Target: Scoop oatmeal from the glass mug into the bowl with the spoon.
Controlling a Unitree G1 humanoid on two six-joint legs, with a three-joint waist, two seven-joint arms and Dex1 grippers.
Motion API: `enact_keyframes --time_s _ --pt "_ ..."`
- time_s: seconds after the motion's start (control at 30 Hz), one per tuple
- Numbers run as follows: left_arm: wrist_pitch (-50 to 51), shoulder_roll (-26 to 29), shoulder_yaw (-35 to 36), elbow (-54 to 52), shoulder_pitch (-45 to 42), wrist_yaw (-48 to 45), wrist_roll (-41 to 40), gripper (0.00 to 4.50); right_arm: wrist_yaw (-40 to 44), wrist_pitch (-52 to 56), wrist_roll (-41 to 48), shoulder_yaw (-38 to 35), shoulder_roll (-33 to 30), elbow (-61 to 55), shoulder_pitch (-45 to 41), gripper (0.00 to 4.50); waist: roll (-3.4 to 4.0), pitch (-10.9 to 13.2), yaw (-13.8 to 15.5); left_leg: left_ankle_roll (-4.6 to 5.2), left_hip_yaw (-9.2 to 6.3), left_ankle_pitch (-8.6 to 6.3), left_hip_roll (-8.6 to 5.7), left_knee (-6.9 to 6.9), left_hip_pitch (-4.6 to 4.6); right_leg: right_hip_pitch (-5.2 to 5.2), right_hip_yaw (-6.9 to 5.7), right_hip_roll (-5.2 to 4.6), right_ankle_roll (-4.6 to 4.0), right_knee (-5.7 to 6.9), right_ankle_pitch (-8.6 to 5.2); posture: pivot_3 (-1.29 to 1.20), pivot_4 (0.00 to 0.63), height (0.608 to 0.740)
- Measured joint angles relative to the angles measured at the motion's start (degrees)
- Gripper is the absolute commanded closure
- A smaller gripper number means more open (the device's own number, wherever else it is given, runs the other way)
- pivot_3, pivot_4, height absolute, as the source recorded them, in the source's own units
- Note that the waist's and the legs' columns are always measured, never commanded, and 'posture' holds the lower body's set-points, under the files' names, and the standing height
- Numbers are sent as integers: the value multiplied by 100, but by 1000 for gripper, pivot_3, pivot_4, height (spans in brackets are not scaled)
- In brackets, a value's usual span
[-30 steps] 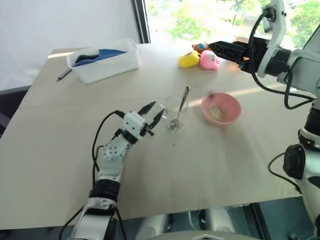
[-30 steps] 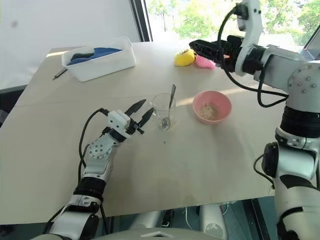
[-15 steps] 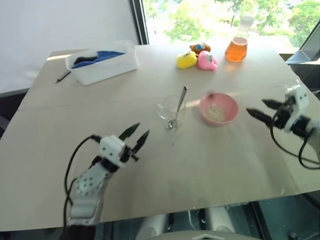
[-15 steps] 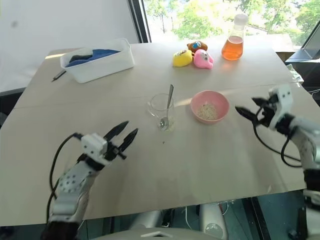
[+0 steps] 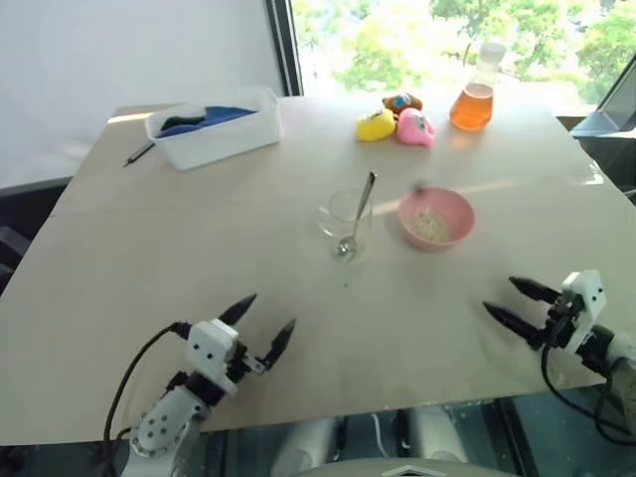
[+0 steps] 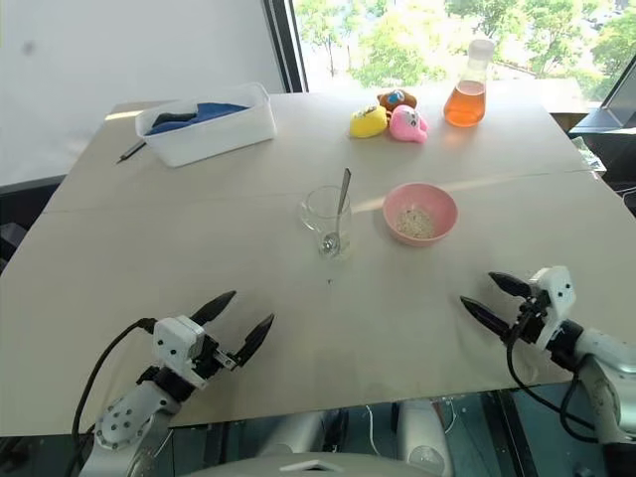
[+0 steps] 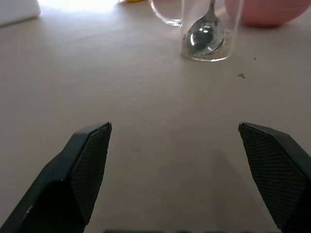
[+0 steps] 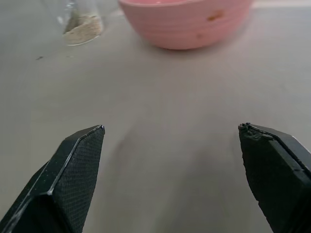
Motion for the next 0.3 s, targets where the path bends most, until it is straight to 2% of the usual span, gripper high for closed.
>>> enact_keyframes --time_s 0.3 --pt "403 -47 77 -210 110 467 245 19 -56 -95 -258 201 3 70 -248 47 -4 2 10 -3 -2 -1 0 -4 -5 0 -2 0 -18 -15 11 0 150 740"
